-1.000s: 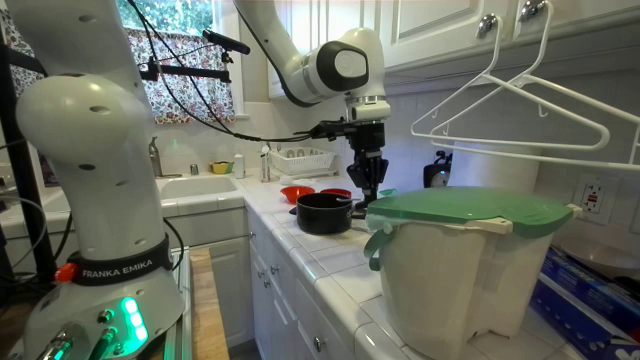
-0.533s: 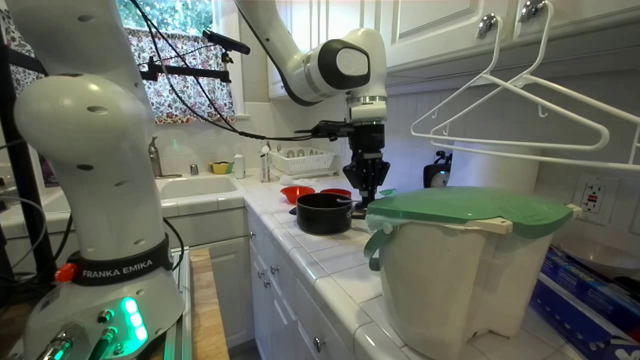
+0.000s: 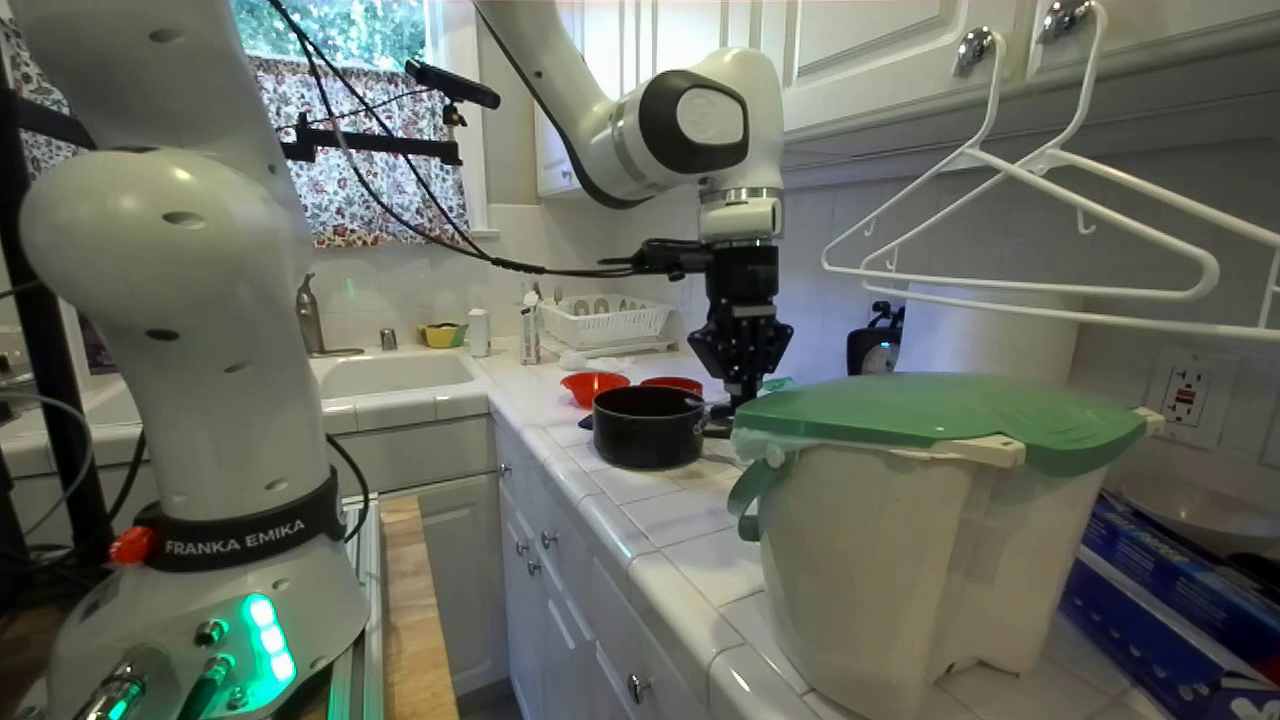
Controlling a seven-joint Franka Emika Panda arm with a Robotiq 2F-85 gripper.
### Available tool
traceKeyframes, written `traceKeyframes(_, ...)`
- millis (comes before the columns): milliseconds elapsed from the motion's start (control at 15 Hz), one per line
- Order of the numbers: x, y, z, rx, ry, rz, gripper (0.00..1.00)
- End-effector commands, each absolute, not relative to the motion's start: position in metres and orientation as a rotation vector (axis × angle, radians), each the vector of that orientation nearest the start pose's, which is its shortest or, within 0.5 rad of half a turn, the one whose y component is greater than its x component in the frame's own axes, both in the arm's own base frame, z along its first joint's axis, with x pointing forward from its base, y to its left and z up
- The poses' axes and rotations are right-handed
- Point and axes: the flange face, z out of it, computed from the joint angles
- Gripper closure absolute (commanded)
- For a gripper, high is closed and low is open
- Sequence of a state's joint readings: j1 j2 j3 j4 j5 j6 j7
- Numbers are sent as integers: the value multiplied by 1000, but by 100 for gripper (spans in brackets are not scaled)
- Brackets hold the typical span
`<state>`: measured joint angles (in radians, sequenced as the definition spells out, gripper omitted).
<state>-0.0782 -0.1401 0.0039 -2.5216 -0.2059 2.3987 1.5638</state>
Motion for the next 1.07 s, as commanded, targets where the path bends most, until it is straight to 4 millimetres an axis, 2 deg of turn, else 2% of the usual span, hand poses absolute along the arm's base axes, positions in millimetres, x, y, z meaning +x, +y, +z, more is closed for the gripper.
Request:
traceKeyframes(0, 446, -42, 341, -2310, 2266, -190, 96)
traceKeyframes(400, 447, -50, 347, -2259, 2304, -209, 96)
traceKeyframes(1000, 456, -48, 344, -2282, 2278, -204, 96)
